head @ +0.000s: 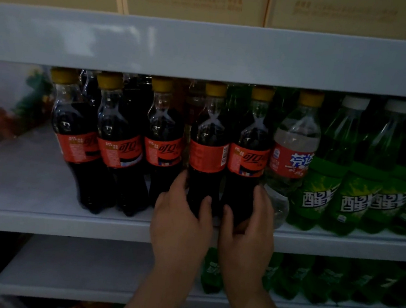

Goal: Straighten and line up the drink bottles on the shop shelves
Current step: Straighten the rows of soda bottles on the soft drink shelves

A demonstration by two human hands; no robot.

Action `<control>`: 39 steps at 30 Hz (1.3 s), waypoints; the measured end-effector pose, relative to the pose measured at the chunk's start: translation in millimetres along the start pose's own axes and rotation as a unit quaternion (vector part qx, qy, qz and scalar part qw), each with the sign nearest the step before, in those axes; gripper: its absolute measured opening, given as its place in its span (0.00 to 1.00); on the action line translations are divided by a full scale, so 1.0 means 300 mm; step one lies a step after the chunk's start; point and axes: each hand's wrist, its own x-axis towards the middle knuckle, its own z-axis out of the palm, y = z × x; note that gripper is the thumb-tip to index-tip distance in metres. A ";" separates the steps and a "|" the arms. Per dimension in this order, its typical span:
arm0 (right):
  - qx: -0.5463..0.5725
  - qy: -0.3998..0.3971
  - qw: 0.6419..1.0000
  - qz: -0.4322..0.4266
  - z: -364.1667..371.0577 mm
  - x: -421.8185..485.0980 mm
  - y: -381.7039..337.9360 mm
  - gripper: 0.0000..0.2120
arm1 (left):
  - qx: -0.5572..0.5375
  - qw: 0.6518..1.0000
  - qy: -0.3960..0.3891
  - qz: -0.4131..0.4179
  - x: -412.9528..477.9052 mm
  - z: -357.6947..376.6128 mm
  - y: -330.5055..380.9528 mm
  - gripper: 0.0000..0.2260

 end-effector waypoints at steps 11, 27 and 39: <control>0.013 -0.012 1.000 -0.007 -0.011 0.010 -0.008 0.26 | 0.021 1.000 0.003 0.023 -0.007 -0.011 0.006 0.25; -0.008 -0.012 1.000 0.023 -0.009 0.032 -0.036 0.33 | 0.016 0.999 0.001 0.037 -0.025 -0.023 -0.001 0.27; 0.022 -0.050 0.997 0.052 -0.006 0.036 -0.033 0.31 | 0.001 0.999 0.036 -0.020 -0.027 0.016 -0.021 0.29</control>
